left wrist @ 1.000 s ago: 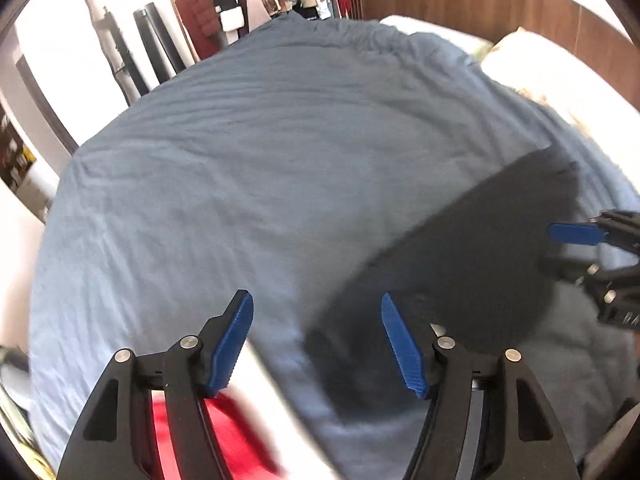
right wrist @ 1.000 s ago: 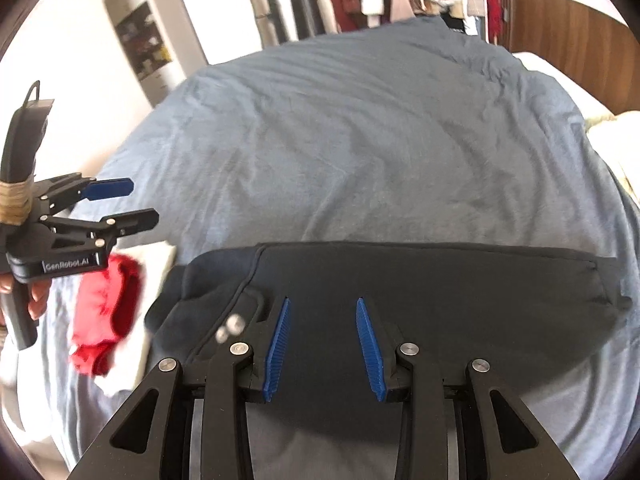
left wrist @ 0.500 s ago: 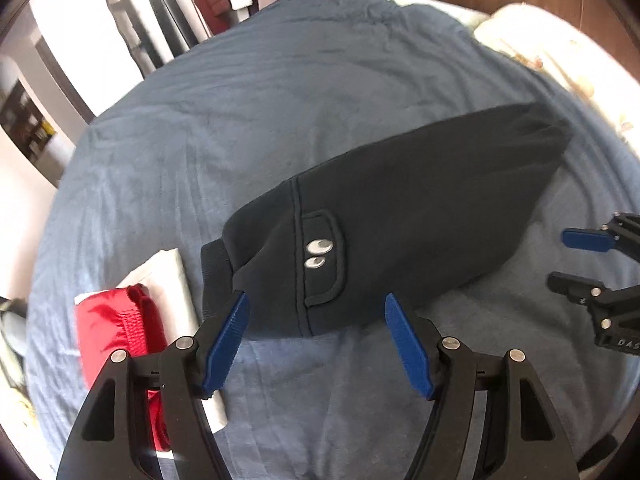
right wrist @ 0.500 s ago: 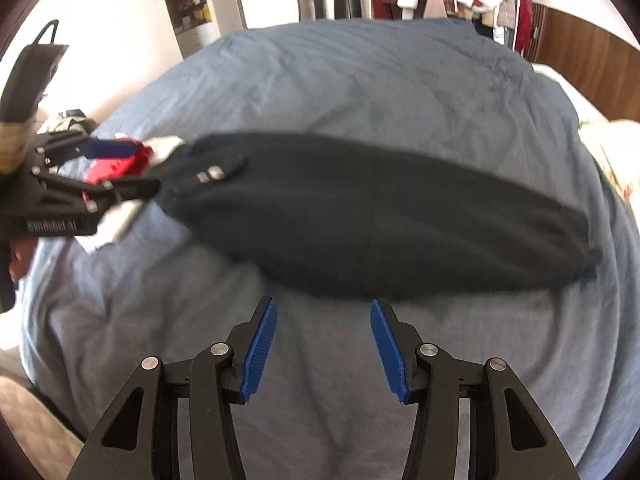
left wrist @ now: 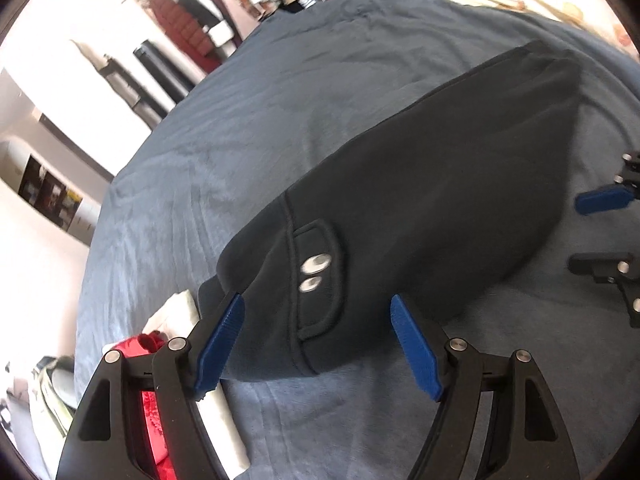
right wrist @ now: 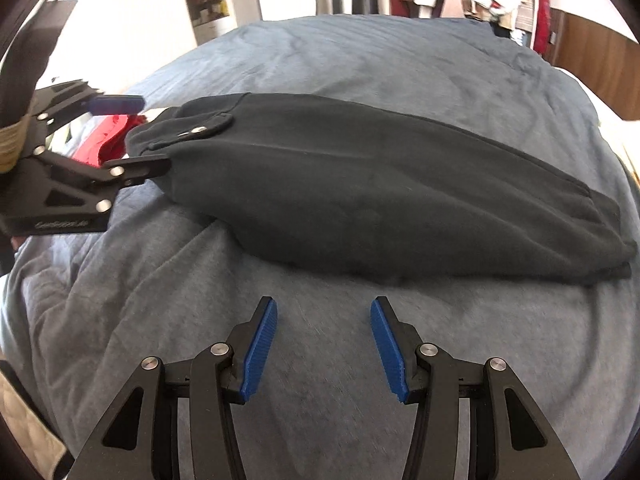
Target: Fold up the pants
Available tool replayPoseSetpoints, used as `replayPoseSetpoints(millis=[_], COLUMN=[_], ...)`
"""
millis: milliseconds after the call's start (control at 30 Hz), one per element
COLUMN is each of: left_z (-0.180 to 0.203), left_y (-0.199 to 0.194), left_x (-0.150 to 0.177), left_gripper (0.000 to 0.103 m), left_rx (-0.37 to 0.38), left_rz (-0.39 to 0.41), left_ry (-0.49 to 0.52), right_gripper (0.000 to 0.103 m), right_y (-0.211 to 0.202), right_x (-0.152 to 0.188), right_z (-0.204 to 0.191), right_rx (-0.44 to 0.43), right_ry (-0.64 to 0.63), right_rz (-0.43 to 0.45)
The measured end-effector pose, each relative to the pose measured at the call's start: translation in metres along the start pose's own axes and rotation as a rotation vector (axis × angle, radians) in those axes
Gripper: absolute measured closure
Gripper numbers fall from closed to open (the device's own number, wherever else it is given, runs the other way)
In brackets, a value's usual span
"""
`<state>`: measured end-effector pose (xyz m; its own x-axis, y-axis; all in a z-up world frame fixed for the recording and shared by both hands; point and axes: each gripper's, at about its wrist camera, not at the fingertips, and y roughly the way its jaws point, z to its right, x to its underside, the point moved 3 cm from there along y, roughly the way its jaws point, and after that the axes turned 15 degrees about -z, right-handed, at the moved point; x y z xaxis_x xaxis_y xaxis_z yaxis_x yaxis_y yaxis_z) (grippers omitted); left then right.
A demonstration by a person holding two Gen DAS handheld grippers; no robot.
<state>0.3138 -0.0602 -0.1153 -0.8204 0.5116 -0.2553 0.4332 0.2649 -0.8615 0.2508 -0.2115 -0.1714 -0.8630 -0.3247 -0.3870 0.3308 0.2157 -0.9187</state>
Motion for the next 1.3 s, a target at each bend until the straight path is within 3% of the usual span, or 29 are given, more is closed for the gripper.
replayPoseSetpoints(millis=[267,867,1133,1300], left_z=[-0.025,-0.056,-0.055,-0.057], left_y=[0.017,0.038,0.04,0.041], left_x=[-0.018,-0.045,-0.054,-0.055], left_gripper=[0.023,0.013,0.013,0.013], left_rx=[0.023,0.031,0.007,0.026], left_rz=[0.011,0.024,0.035,0.026], left_ry=[-0.059,-0.165,-0.155,-0.161], right_gripper=[0.053,0.053,0.053,0.053], right_y=[0.011,-0.005,0.004,0.011], right_x=[-0.014,-0.081,-0.091,-0.084], right_z=[-0.001,0.013,0.028,0.017], right_rx=[-0.007,-0.008,-0.167,-0.202], right_ry=[-0.011,-0.091,-0.026,-0.061], right_rz=[-0.002,0.115,0.057,0.013])
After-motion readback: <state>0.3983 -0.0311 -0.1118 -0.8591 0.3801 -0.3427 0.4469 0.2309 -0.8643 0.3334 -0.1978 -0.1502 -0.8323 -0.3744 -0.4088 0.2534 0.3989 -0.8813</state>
